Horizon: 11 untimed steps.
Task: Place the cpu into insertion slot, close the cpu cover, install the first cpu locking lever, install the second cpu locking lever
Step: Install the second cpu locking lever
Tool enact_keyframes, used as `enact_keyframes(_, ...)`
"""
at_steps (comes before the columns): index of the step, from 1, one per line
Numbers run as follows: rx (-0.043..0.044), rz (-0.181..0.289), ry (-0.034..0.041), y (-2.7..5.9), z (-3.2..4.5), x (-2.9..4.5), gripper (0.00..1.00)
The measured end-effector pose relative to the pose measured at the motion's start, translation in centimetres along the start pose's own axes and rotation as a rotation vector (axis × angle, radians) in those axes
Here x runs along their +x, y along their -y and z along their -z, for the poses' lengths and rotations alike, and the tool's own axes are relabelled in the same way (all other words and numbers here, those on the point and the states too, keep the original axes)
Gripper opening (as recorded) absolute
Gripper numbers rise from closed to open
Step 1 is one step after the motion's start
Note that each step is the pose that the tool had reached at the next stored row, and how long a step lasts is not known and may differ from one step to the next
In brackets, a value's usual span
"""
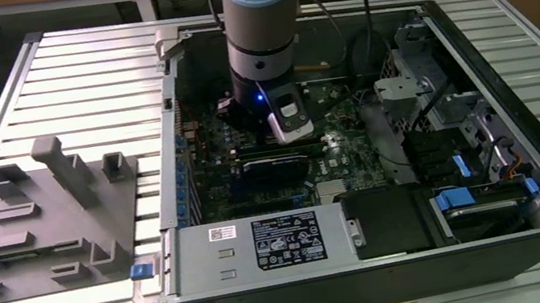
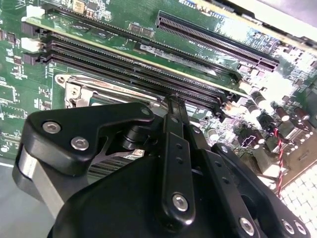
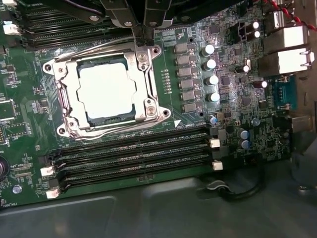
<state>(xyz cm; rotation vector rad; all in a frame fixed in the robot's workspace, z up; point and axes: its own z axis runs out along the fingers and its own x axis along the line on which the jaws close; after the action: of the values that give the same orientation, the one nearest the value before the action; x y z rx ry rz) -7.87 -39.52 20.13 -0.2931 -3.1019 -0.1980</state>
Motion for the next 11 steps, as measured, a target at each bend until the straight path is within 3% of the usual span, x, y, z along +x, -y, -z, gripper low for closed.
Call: enact_keyframes(11,-0.0194,-0.007,-0.0031,0.12,-0.35,0.1,0.11)
